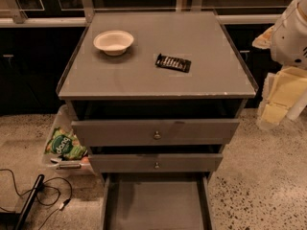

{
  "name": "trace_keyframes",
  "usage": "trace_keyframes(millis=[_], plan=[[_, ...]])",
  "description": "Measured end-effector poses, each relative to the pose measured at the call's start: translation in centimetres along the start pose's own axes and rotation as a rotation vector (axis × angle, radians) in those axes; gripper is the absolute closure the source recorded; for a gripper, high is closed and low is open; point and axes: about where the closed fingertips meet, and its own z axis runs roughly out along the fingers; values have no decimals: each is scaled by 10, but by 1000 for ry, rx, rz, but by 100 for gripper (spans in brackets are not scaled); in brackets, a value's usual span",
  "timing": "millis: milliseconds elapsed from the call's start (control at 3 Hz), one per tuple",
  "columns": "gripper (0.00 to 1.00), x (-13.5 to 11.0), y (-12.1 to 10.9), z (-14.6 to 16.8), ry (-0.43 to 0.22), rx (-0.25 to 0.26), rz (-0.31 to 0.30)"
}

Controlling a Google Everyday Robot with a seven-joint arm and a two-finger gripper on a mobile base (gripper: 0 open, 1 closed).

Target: Place rxbar chocolate into bottom drawer

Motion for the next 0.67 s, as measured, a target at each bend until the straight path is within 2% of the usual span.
trace_keyframes(millis=[333, 667], plan=[[0, -3, 0, -1, -6, 8, -7], [0, -16, -15, 16, -38, 39, -32]])
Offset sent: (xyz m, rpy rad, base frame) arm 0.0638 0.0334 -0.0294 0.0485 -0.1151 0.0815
